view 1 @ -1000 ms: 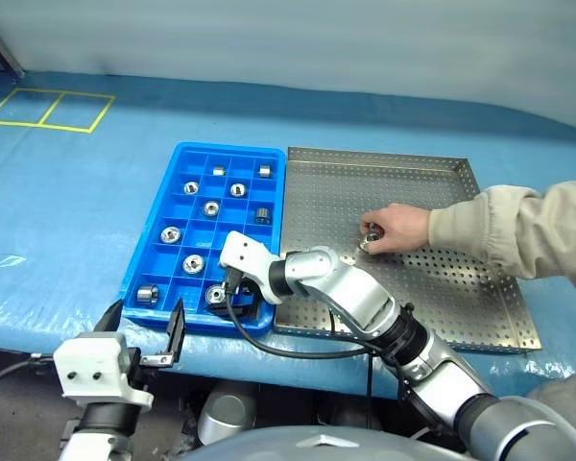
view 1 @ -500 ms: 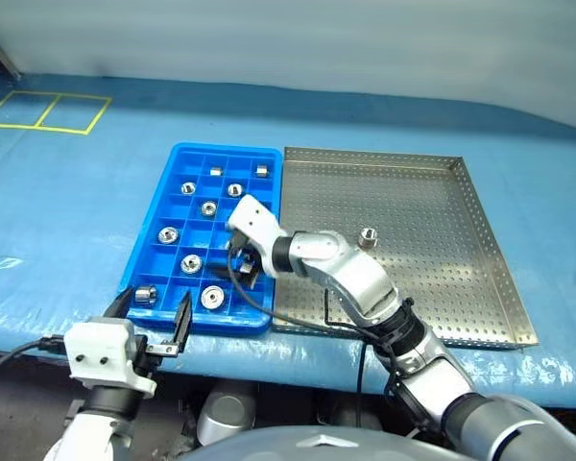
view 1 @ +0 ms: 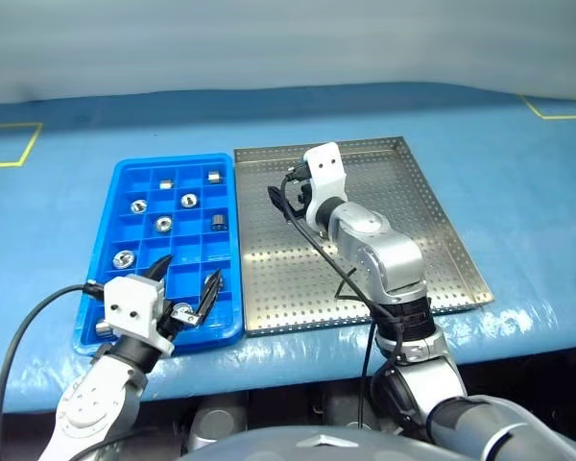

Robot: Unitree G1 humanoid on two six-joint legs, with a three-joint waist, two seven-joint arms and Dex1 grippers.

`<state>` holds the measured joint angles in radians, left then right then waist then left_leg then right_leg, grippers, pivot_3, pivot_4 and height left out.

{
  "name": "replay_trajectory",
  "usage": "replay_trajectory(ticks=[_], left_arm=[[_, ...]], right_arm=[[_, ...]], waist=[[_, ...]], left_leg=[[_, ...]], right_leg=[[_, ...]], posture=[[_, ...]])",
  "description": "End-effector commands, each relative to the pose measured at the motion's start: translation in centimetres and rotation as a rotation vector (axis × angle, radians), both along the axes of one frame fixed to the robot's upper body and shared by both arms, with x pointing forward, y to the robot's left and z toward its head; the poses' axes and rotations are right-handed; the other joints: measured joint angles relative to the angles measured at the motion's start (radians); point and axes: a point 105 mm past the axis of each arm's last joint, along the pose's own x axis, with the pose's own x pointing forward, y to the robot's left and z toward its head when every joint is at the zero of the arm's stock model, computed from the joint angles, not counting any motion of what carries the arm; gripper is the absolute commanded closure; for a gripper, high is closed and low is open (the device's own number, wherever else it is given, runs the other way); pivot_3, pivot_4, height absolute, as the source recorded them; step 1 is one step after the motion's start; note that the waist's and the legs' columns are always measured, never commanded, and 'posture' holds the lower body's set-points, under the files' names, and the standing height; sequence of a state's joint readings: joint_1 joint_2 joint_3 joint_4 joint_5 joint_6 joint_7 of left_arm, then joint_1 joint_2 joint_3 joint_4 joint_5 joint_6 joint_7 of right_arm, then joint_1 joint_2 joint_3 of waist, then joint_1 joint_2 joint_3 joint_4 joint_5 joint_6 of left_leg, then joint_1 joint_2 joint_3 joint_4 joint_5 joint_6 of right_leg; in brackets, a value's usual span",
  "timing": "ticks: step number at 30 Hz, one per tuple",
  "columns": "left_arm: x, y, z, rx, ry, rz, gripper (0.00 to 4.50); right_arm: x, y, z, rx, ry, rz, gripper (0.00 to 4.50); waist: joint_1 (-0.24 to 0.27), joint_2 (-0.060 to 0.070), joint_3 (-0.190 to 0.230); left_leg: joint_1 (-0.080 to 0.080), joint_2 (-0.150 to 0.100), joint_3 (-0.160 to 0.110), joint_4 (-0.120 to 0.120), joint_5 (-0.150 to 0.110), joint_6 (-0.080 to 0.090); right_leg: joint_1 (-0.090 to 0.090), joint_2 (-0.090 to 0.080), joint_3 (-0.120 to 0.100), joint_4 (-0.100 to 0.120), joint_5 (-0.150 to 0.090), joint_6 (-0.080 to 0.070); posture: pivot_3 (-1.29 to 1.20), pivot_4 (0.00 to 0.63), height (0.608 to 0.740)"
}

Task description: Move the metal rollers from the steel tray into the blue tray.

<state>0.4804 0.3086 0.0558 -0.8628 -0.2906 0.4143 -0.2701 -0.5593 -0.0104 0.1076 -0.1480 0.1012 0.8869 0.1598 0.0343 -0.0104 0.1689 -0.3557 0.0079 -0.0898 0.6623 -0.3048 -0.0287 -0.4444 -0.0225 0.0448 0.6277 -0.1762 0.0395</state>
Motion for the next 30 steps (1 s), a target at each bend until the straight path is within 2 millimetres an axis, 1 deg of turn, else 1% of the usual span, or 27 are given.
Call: replay_trajectory(ticks=[1, 2, 6, 11, 14, 20, 23, 28, 29, 30], left_arm=[[0.5, -1.0, 0.3, -0.01, -0.004, -0.071, 0.0], [0.6, -1.3, 0.3, -0.012, -0.005, -0.087, 0.0], [1.1, -1.9, 0.3, -0.015, -0.003, -0.13, 0.0], [1.3, -3.1, 0.1, -0.026, 0.005, -0.197, 0.0], [1.3, -3.6, 0.0, -0.029, 0.006, -0.217, 0.0], [1.4, -3.9, 0.0, -0.034, 0.003, -0.231, 0.0], [1.4, -4.0, 0.0, -0.038, 0.001, -0.226, 0.0], [1.4, -3.9, 0.0, -0.04, -0.004, -0.211, 0.0], [1.5, -3.9, 0.0, -0.04, -0.004, -0.21, 0.0], [1.5, -3.9, 0.0, -0.041, -0.005, -0.206, 0.0]], right_arm=[[-0.2, -0.9, 0.8, 0.006, -0.024, -0.063, 0.06], [-0.3, -1.1, 0.5, 0.003, -0.015, -0.076, 0.06], [-0.6, -1.6, -0.8, -0.007, 0.023, -0.105, 0.06], [-1.1, -1.1, -2.9, -0.028, 0.082, -0.081, 0.06], [-1.4, -0.6, -3.7, -0.021, 0.107, -0.057, 0.06], [-0.7, -1.0, -4.9, -0.06, 0.115, -0.085, 0.06], [-0.4, -0.9, -5.4, -0.051, 0.126, -0.088, 0.67], [0.0, -0.8, -6.0, -0.061, 0.128, -0.085, 2.38], [0.0, -0.7, -6.0, -0.057, 0.13, -0.083, 2.66], [0.0, -0.6, -6.1, -0.057, 0.131, -0.078, 2.81]], waist=[[-0.023, 0.001, 0.0], [-0.033, 0.001, -0.001], [-0.06, 0.001, -0.001], [-0.065, 0.001, -0.001], [-0.067, 0.001, -0.001], [-0.068, 0.001, -0.001], [-0.068, 0.001, -0.001], [-0.066, 0.001, -0.001], [-0.066, 0.001, -0.001], [-0.065, 0.001, -0.001]], left_leg=[[0.0, 0.0, 0.0, 0.0, 0.0, 0.0], [0.0, 0.0, 0.001, 0.0, 0.0, 0.0], [0.001, 0.0, 0.001, 0.0, 0.0, 0.0], [0.003, 0.0, 0.002, 0.0, 0.0, 0.001], [0.004, 0.0, 0.003, 0.001, 0.0, 0.001], [0.004, 0.0, 0.003, 0.0, 0.0, 0.001], [0.005, 0.0, 0.003, 0.0, 0.0, 0.001], [0.005, 0.0, 0.003, 0.0, 0.0, 0.001], [0.005, 0.0, 0.003, 0.0, 0.0, 0.001], [0.005, 0.0, 0.004, 0.0, 0.0, 0.001]], right_leg=[[0.0, 0.0, 0.0, 0.0, 0.001, 0.001], [0.0, 0.0, 0.0, 0.0, 0.003, 0.004], [0.0, 0.0, 0.001, 0.0, 0.004, 0.004], [0.002, 0.0, 0.002, 0.001, 0.004, 0.005], [0.002, 0.0, 0.003, 0.001, 0.004, 0.005], [0.003, 0.0, 0.004, 0.001, 0.004, 0.005], [0.003, 0.0, 0.004, 0.001, 0.005, 0.005], [0.003, 0.001, 0.004, 0.001, 0.005, 0.005], [0.003, 0.001, 0.005, 0.001, 0.005, 0.005], [0.003, 0.001, 0.005, 0.001, 0.005, 0.005]], posture=[[0.08, 0.15, 0.74], [0.07, 0.15, 0.74], [0.06, 0.15, 0.74], [0.06, 0.15, 0.74], [0.06, 0.15, 0.74], [0.07, 0.15, 0.74], [0.08, 0.15, 0.74], [0.09, 0.15, 0.74], [0.1, 0.15, 0.74], [0.1, 0.15, 0.74]])
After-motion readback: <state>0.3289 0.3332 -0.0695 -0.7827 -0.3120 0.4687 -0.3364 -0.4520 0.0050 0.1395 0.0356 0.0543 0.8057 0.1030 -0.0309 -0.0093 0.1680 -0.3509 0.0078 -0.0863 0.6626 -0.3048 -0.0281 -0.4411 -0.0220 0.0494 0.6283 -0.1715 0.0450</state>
